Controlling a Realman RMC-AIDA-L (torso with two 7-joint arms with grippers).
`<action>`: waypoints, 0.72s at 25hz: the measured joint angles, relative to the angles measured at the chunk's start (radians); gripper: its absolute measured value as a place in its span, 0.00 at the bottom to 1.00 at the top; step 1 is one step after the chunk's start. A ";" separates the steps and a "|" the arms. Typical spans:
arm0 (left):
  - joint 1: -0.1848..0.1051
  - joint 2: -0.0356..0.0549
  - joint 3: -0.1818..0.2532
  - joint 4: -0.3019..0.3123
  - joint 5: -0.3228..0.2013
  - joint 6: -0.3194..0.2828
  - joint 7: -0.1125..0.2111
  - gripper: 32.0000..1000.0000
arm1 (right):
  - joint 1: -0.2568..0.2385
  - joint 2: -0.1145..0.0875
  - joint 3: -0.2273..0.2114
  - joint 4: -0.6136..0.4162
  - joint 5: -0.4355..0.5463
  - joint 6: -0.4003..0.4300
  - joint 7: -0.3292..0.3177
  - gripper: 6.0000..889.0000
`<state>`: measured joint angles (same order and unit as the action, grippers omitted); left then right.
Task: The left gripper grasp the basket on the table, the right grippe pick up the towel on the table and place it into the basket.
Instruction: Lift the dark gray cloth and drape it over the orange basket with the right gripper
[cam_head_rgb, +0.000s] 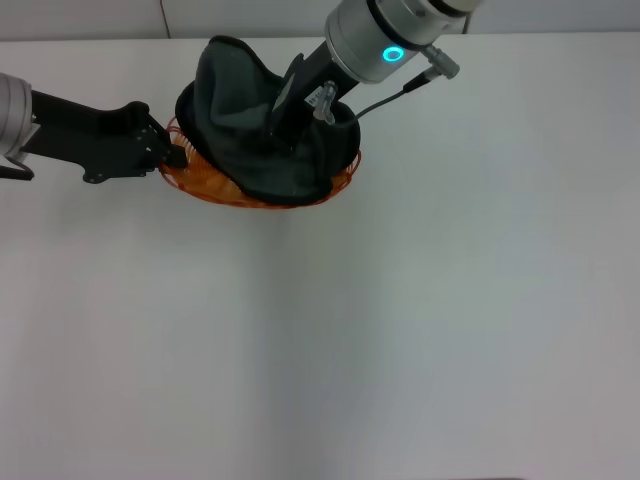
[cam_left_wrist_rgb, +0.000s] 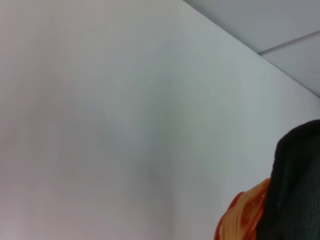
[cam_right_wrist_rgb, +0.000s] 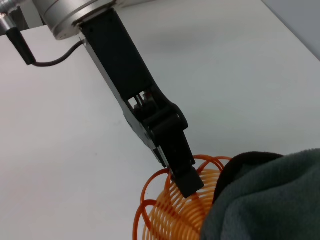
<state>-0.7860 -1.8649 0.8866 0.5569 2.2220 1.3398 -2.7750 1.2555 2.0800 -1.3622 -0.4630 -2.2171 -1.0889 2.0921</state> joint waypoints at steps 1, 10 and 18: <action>0.000 -0.0001 0.000 0.000 0.000 0.000 0.000 0.05 | 0.000 0.000 0.000 0.000 0.000 0.000 0.000 0.10; 0.000 -0.0004 0.000 0.000 0.004 0.000 0.000 0.05 | -0.001 0.000 -0.001 0.000 0.001 0.001 0.002 0.11; 0.001 -0.0004 0.000 0.000 0.007 -0.003 0.001 0.05 | -0.001 0.000 -0.002 -0.003 0.001 0.001 0.005 0.13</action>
<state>-0.7854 -1.8653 0.8867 0.5568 2.2295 1.3372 -2.7744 1.2547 2.0800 -1.3637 -0.4660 -2.2165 -1.0875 2.0975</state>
